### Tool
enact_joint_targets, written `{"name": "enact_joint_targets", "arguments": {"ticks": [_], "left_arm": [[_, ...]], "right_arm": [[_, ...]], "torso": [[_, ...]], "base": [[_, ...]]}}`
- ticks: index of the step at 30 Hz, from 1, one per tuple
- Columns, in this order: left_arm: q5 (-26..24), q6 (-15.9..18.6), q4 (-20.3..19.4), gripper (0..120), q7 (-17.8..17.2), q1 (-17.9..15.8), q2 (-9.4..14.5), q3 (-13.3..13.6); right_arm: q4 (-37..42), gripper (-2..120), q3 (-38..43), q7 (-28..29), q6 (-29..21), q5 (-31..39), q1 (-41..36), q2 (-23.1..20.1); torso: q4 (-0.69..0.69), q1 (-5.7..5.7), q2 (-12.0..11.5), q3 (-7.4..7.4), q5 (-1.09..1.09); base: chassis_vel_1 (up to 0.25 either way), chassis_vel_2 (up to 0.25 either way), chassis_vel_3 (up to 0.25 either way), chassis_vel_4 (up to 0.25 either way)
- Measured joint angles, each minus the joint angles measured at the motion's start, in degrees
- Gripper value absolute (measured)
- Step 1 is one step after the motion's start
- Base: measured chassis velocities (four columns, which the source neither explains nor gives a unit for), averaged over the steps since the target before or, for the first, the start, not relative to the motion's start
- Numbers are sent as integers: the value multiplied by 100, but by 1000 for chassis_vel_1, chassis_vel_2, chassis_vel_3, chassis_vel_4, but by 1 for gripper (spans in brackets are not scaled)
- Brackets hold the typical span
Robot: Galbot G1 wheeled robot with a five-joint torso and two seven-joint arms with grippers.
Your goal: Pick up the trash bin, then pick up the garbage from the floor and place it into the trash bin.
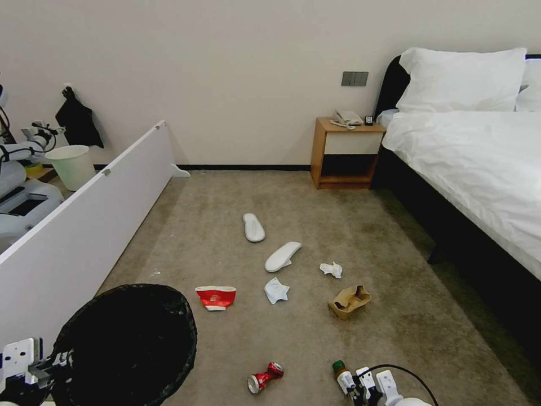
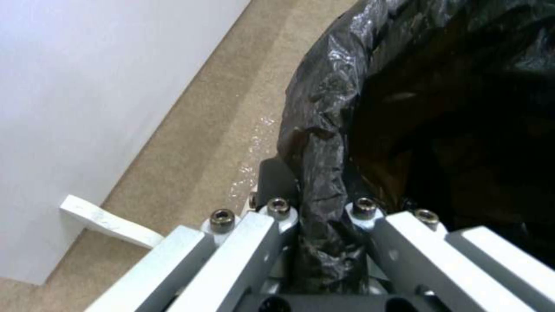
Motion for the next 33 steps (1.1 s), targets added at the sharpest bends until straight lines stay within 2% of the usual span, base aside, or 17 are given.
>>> {"name": "enact_joint_targets", "arguments": {"ticks": [2,4,7,10,12,18,20,21,22,23,24,29,31,32,33], "left_arm": [[0,0,-1,3,0,0,2,9],[-5,0,-6,3,2,3,33,60],[-8,0,-7,3,4,0,59,98],[-8,0,-6,3,1,-39,114,229],[-4,0,46,3,-3,-148,197,421],[-61,0,103,3,-16,-253,361,592],[-189,0,101,3,-15,-307,508,676],[-189,0,101,3,-15,-307,508,676],[-224,0,100,3,-20,-326,546,700],[-276,0,90,3,-28,-358,608,744],[-304,0,75,3,-32,-384,644,774],[-353,0,40,3,-66,-453,695,844],[-420,0,-8,3,-77,-449,697,877],[-420,0,-8,3,-77,-449,697,877],[-439,0,-28,3,-76,-434,691,888]], "right_arm": [[36,18,36,0,13,5,-23,-4],[244,18,177,3,96,32,-95,-30],[390,18,258,4,193,41,-114,-49],[623,18,376,3,490,-2,-148,-81],[985,18,529,6,782,128,-218,-128],[1574,18,872,-97,1208,227,-461,-265],[2130,18,1255,-279,1626,309,-750,-410],[2130,18,1255,-279,1626,309,-750,-410],[2304,18,1356,-331,1759,358,-839,-468],[2585,18,1496,-429,1971,463,-946,-556],[2795,18,1589,-496,2115,565,-1013,-637],[3298,18,1787,-663,2478,847,-1159,-912],[3616,18,1882,-716,2723,1176,-1201,-1298],[3616,18,1882,-716,2723,1176,-1201,-1298],[3727,18,1882,-719,2865,1377,-1137,-1562]], "torso": [[0,0,0,0,0],[-7,0,-2,1,2],[-4,0,-2,1,1],[-1,0,-2,1,-1],[-1,0,-2,1,0],[-2,0,-2,1,-1],[-4,0,-2,1,-2],[-4,0,-2,1,-2],[1,0,-2,1,-2],[-3,0,-2,1,1],[0,0,-2,0,-3],[-2,0,-2,1,1],[-2,0,-2,1,-2],[-2,0,-2,1,-2],[-3,0,-2,1,0]], "base": [[0,0,0,0],[0,0,0,0],[0,0,0,0],[0,0,0,0],[0,0,0,0],[0,0,0,0],[0,0,0,0],[0,0,0,0],[0,0,0,0],[0,0,0,0],[0,0,0,0],[0,0,0,0],[0,0,0,0],[0,0,0,0],[0,0,0,0]]}}
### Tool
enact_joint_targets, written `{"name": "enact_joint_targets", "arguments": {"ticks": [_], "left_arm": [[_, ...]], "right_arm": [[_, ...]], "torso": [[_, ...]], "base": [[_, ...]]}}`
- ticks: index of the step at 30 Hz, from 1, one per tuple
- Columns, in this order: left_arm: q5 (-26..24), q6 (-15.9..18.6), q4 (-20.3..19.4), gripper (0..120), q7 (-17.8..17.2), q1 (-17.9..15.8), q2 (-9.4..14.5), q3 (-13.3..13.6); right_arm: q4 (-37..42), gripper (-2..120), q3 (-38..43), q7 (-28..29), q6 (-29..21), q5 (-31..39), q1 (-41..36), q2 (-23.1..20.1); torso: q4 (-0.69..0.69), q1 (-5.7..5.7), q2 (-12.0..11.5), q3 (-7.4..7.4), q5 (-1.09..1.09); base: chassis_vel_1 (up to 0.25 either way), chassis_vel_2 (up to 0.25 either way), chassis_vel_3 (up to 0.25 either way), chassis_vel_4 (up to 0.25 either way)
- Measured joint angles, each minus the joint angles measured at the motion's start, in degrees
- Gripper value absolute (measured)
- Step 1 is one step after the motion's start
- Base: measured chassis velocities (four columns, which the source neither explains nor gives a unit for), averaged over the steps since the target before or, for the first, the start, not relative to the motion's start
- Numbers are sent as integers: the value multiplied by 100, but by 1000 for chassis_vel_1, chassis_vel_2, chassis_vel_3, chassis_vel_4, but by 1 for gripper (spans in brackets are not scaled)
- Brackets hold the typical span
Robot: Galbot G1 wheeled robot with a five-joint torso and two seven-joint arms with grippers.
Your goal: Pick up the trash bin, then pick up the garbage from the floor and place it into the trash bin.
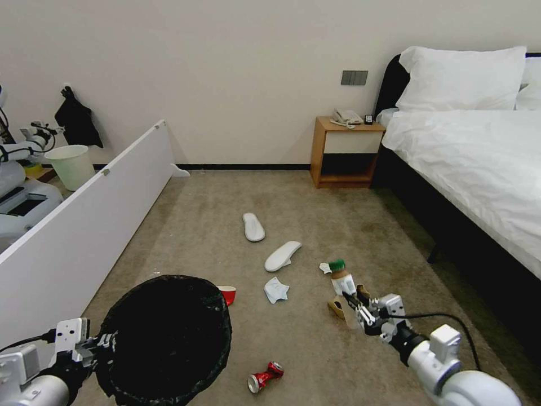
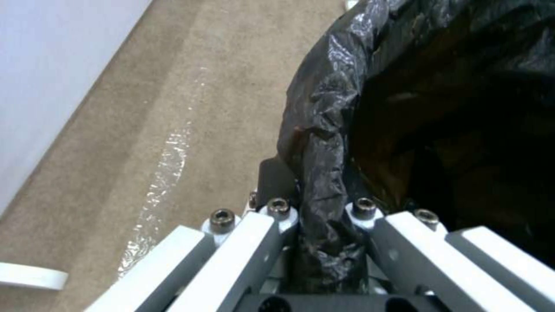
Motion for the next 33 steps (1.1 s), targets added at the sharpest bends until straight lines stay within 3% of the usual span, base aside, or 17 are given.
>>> {"name": "enact_joint_targets", "arguments": {"ticks": [1,2,4,5,9,13,19,24,33], "left_arm": [[0,0,0,3,0,0,0,0],[-33,0,-16,3,-3,37,-25,2],[-49,0,-26,3,-3,50,-36,2],[-88,0,-62,3,-2,93,-74,1],[-104,0,-160,3,-1,172,-146,-29],[-105,0,-202,3,-3,187,-168,-35],[-85,0,-154,3,-39,193,-193,17],[-66,1,-31,3,-47,263,-215,49],[-57,0,-17,3,-44,268,-242,10]], "right_arm": [[0,18,0,0,0,0,0,0],[145,18,-79,22,144,398,258,-348],[175,18,-143,46,199,529,373,-421],[237,18,-460,160,432,938,874,-559],[332,18,-992,314,727,1458,1781,-662],[332,18,-1373,344,895,1630,2196,-622],[298,18,-2096,239,1103,2039,3077,-89],[258,18,-2575,-340,1127,2583,3969,515],[-59,18,-3268,-932,963,2760,4680,1145]], "torso": [[0,0,0,0,0],[1,0,0,0,-2],[2,0,0,0,-3],[3,0,0,0,-1],[4,0,-1,0,-1],[2,0,0,0,-2],[0,0,0,0,-1],[3,0,0,0,-3],[1,0,0,1,-3]], "base": [[0,0,0,0],[0,0,0,0],[0,0,0,0],[0,0,0,0],[0,0,0,0],[0,0,0,0],[0,0,0,0],[0,0,0,0],[0,0,0,0]]}}
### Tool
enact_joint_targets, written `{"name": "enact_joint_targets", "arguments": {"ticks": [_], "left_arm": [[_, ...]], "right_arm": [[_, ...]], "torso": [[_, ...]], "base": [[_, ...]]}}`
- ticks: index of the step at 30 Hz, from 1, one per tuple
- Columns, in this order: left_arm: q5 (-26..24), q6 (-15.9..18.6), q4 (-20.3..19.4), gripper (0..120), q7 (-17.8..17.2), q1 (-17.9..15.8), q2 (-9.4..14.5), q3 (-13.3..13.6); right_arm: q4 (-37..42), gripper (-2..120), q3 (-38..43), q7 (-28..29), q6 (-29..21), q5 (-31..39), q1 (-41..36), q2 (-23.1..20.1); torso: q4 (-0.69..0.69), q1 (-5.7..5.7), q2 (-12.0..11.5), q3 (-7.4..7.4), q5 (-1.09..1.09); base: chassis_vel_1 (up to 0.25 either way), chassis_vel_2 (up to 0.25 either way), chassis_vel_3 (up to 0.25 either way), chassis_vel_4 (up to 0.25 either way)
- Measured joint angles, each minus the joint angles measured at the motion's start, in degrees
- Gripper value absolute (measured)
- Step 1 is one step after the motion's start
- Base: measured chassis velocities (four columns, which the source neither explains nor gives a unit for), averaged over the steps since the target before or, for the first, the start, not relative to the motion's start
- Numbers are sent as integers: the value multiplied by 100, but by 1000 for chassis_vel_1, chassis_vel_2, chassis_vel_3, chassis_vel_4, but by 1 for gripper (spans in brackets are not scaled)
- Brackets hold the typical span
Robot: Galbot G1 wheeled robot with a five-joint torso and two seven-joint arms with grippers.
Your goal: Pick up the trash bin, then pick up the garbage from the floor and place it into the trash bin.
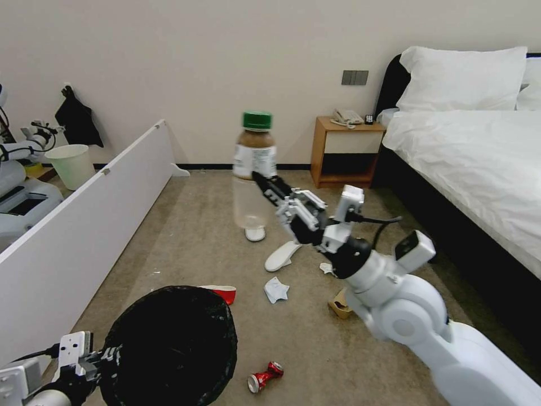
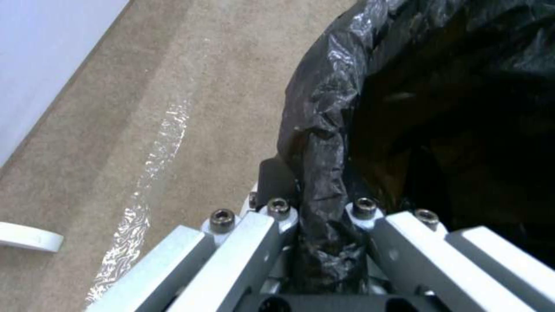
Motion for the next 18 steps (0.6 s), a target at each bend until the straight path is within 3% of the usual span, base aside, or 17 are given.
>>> {"name": "enact_joint_targets", "arguments": {"ticks": [7,18], "left_arm": [[-12,0,6,3,3,-30,25,-12],[-73,0,-2,3,6,-83,31,-57]], "right_arm": [[-69,18,-324,-455,-277,474,319,279],[-273,18,-1079,-807,-365,294,323,463]], "torso": [[-1,0,0,-1,1],[0,0,0,-1,1]], "base": [[0,0,0,0],[0,0,0,0]]}}
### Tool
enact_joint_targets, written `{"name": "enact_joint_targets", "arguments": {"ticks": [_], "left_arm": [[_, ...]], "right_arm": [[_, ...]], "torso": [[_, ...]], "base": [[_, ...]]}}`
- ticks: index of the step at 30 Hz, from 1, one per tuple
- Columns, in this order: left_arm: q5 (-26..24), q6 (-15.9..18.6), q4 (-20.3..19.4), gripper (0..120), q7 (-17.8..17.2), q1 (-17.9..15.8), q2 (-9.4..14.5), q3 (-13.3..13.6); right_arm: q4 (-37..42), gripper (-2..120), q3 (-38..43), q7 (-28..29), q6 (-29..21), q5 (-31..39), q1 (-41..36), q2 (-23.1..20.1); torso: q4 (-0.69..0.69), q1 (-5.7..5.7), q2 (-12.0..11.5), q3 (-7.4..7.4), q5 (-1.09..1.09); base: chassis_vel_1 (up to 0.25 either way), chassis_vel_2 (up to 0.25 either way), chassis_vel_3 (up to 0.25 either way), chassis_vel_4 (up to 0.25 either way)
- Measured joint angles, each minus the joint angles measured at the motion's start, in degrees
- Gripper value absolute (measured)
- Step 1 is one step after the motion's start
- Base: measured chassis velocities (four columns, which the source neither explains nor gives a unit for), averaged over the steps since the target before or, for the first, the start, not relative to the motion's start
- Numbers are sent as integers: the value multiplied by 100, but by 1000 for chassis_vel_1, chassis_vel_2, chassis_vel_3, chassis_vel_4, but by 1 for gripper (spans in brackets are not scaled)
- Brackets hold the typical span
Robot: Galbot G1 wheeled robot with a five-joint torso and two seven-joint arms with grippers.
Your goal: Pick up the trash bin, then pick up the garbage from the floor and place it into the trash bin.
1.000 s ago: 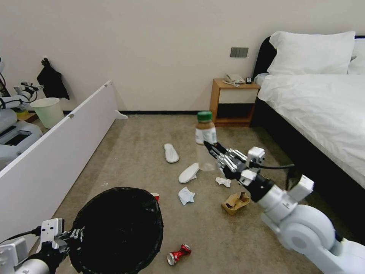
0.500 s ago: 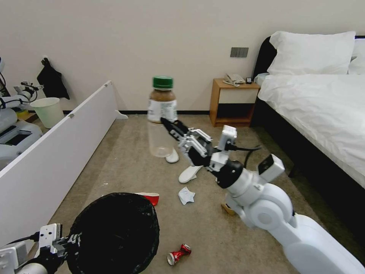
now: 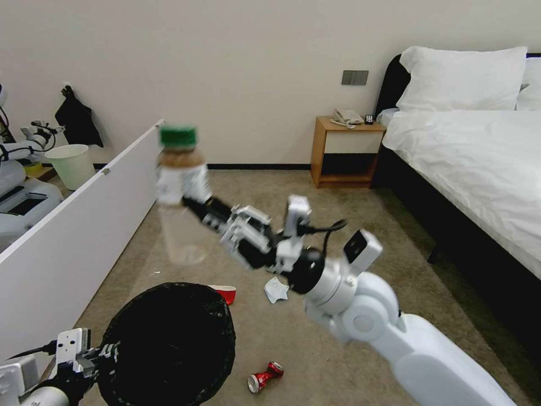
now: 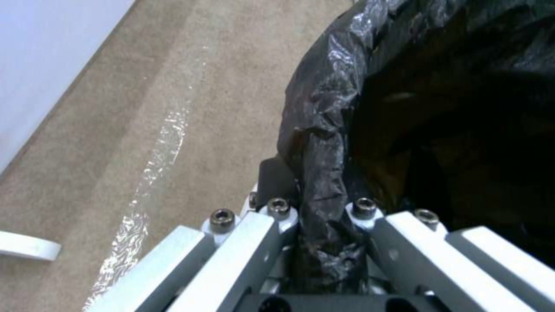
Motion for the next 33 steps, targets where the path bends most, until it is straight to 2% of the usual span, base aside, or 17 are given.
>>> {"name": "enact_joint_targets", "arguments": {"ticks": [16,30,32,33], "left_arm": [[-67,0,-46,3,-3,-74,-4,-4],[-108,0,-74,3,-21,-80,26,-5],[-117,0,-76,3,-24,-76,31,-17],[-128,0,-79,3,-28,-71,38,-28]], "right_arm": [[-295,18,-697,45,8,-617,-382,-204],[-586,18,-810,155,28,-1048,-718,-259],[-588,19,-823,193,25,-1080,-725,-267],[-589,25,-828,244,-5,-1095,-738,-288]], "torso": [[0,0,0,0,1],[0,0,0,0,1],[0,0,0,0,1],[0,0,0,0,0]], "base": [[0,0,0,0],[0,0,0,0],[0,0,0,0],[0,0,0,0]]}}
